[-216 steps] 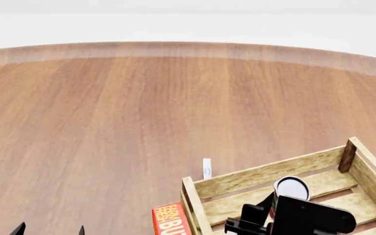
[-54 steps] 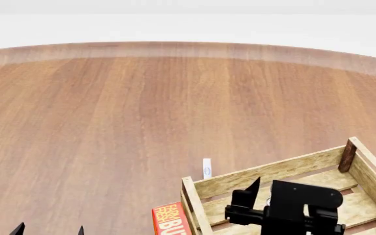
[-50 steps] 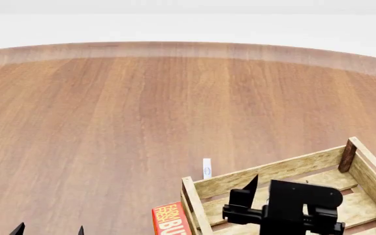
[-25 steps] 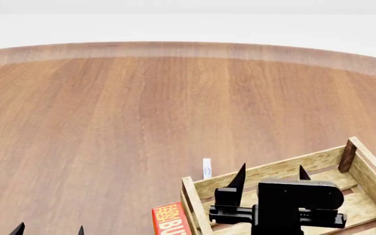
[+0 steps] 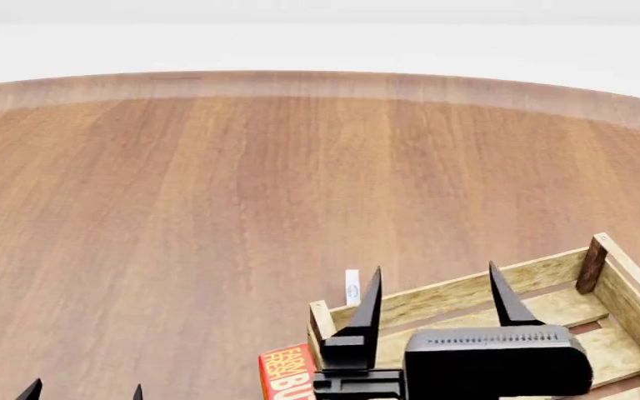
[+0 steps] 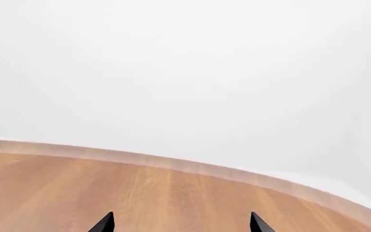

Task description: Pick up the tomato sauce, and put it in the wooden tray.

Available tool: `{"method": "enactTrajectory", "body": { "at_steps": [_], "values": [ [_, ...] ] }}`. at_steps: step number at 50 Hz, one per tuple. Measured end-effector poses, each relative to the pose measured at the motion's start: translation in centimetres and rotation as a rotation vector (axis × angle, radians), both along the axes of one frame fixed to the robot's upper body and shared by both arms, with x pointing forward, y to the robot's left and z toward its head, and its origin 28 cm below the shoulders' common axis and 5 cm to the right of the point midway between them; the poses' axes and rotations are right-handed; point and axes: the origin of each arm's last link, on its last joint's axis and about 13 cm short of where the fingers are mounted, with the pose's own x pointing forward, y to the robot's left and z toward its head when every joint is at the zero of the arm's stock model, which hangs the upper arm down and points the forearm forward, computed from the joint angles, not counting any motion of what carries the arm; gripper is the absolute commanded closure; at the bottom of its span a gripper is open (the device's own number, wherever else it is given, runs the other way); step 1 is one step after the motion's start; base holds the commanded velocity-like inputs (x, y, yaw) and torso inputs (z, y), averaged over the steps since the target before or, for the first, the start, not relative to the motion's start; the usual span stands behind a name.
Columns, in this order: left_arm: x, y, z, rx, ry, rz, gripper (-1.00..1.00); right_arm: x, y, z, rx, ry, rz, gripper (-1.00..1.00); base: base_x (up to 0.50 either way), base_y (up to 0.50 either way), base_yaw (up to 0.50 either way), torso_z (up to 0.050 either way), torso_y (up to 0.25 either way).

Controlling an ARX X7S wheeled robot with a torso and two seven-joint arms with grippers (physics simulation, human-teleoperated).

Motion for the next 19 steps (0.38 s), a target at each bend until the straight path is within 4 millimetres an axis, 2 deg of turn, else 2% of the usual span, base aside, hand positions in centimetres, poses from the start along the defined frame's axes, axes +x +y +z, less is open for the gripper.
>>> {"method": "enactTrajectory", "body": {
  "at_steps": [19],
  "values": [
    [0.0, 0.0, 0.0, 0.000, 0.000, 0.000, -1.00, -5.5, 1.3, 2.3, -0.031, -0.150, 0.085, -1.00, 0.00, 0.00, 0.00, 0.000, 0.000]
  ]
}}
